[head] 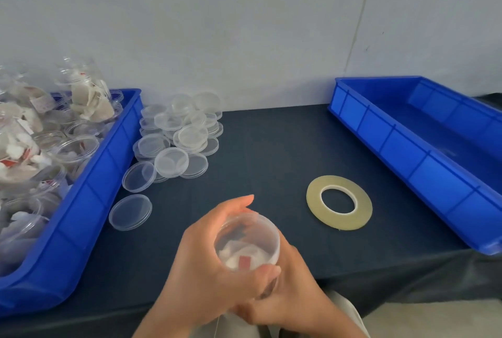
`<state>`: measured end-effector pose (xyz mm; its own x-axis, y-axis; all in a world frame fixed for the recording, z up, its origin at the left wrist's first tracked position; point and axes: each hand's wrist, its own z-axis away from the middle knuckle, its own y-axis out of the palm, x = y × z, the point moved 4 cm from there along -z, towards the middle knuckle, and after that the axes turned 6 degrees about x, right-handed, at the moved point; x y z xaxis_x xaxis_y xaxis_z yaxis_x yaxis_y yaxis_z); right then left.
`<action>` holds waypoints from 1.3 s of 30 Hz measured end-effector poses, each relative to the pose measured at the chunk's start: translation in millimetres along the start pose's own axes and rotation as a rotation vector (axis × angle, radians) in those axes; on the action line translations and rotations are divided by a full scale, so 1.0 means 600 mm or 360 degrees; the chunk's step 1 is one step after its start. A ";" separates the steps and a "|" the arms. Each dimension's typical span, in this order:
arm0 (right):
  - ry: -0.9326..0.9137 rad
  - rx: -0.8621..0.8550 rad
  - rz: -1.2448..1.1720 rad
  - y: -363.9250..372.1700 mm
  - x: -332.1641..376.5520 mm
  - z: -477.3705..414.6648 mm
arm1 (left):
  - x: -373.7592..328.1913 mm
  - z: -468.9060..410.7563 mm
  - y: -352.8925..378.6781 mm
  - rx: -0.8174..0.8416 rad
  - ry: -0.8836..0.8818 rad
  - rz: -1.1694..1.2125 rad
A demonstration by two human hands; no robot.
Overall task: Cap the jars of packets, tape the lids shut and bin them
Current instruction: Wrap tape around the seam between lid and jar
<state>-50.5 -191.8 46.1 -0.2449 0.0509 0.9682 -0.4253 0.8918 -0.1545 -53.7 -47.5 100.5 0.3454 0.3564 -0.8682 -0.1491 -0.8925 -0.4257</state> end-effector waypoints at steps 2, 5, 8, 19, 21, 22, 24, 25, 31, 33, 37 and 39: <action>0.0038 0.0094 0.0002 -0.008 0.003 -0.003 | 0.004 -0.007 -0.006 0.0090 0.0048 0.0049; 0.0076 0.0106 -0.0069 -0.015 -0.001 -0.005 | 0.014 -0.017 -0.001 0.0161 0.0024 0.0296; 0.0132 -0.0141 0.0186 -0.015 -0.008 -0.004 | 0.022 -0.019 0.010 -0.0071 -0.0100 0.0313; 0.0158 0.0129 0.0271 -0.068 -0.022 0.010 | 0.047 -0.052 0.026 0.0037 0.0225 0.0221; 0.0083 0.0053 0.0692 -0.126 -0.021 0.014 | 0.070 -0.066 0.016 -0.0037 0.0296 0.0241; 0.0154 -0.0068 0.0922 -0.162 -0.023 0.018 | 0.080 -0.072 0.012 -0.0076 0.0321 0.0206; 0.0495 -0.0269 0.1370 -0.231 -0.033 0.030 | 0.096 -0.081 0.011 -0.0101 0.0346 0.0102; 0.0696 -0.0268 0.1557 -0.260 -0.043 0.037 | 0.102 -0.085 0.014 -0.0094 0.0339 0.0070; 0.0916 0.0051 0.1890 -0.331 -0.092 0.068 | 0.111 -0.116 0.012 0.0041 0.0395 -0.0324; 0.0762 0.0089 0.2031 -0.319 -0.090 0.067 | 0.113 -0.127 0.007 0.0144 0.0368 -0.0550; 0.0629 -0.0013 0.2057 -0.259 -0.077 0.045 | 0.113 -0.138 -0.002 0.0262 0.0294 -0.0656; 0.0611 -0.0167 0.1949 -0.227 -0.065 0.033 | 0.102 -0.141 -0.005 0.0243 0.0322 -0.0759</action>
<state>0.0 -324.0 25.5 -0.1525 0.9670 0.2040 -0.0280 0.2021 -0.9790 46.4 -46.6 70.4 0.5771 0.6383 -0.5094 -0.0602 -0.5888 -0.8060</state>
